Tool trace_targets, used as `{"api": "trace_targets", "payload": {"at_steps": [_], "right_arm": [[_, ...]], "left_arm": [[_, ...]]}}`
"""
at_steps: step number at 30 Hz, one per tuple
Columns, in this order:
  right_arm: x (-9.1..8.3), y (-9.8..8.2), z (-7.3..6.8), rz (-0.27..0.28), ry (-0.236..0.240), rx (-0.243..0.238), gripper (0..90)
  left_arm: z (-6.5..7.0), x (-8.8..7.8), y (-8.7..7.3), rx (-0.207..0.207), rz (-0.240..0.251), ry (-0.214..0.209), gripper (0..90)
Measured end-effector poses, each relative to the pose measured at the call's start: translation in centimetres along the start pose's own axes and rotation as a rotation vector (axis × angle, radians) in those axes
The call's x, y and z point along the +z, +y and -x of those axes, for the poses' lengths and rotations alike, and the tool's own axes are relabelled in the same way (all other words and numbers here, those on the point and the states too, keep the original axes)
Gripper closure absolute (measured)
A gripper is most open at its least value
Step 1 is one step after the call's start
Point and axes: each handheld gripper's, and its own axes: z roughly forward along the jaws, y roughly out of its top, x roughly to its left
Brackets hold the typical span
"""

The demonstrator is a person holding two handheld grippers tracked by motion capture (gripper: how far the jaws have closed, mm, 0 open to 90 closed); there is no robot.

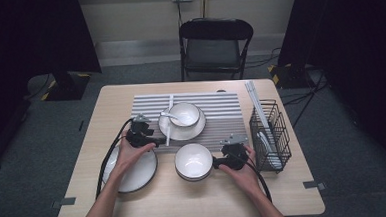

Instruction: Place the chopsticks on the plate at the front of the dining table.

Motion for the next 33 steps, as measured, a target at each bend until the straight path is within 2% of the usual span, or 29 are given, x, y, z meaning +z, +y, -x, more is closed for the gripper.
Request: {"api": "trace_targets", "payload": {"at_steps": [5,10,12,15,23,24,29,33], "right_arm": [[0.0,0.0,0.0,-0.001,0.0,0.0,17.5],[0.0,0.0,0.0,0.0,0.0,-0.001,17.5],[0.0,0.0,0.0,0.0,0.0,0.0,17.4],[0.0,0.0,0.0,0.0,0.0,0.0,17.5],[0.0,0.0,0.0,0.0,0.0,-0.001,17.5],[0.0,0.0,0.0,0.0,0.0,-0.001,17.5],[0.0,0.0,0.0,0.0,0.0,-0.001,17.5],[0.0,0.0,0.0,0.0,0.0,-0.001,17.4]], "left_arm": [[0.2,0.5,0.0,-0.012,0.005,-0.004,25.4],[0.2,0.5,0.0,0.006,-0.008,-0.001,25.4],[0.1,0.3,-0.1,-0.003,-0.003,-0.004,25.2],[-0.1,-0.2,0.1,0.002,0.008,0.007,24.9],[-0.3,-1.6,0.1,0.014,0.019,0.003,20.2],[-0.2,-1.8,0.1,0.006,0.024,0.004,20.1],[-0.5,-3.3,0.3,0.021,0.053,0.001,18.0],[-0.9,-4.0,0.3,0.0,0.09,-0.016,17.6]]}}
